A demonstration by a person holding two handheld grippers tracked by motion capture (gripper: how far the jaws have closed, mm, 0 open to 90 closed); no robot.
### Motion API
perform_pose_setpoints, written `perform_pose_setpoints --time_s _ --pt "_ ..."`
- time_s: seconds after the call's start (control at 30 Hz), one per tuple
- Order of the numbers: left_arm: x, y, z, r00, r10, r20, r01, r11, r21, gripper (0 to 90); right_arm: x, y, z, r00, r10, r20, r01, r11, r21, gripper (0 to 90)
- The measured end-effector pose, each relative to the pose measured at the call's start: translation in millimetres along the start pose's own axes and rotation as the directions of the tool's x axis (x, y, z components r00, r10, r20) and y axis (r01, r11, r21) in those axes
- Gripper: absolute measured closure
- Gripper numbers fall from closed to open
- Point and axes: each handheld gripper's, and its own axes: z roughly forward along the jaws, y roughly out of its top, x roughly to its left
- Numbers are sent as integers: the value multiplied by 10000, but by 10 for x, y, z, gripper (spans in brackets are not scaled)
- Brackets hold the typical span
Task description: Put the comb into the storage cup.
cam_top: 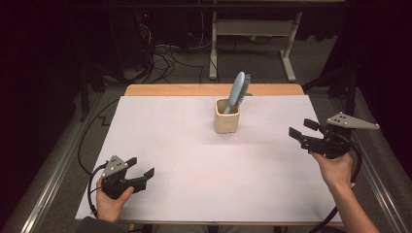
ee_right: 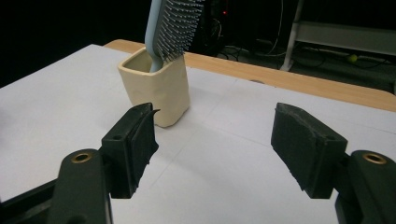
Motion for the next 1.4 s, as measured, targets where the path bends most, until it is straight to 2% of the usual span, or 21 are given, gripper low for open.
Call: perform_pose_setpoints --time_s 0.9,1.1,1.4 --pt "6 0 5 10000 29 -16 -29 10000 49 225 10 -180 -160 9997 232 -114 -234 9996 -125 306" --pt "4 0 7 10000 42 -19 -42 10000 51 225 69 -223 -159 9999 -125 -2 124 9999 -27 303" --pt "6 0 5 10000 41 -30 -41 10000 25 224 82 -277 -169 10000 -35 -79 35 10000 -34 302"
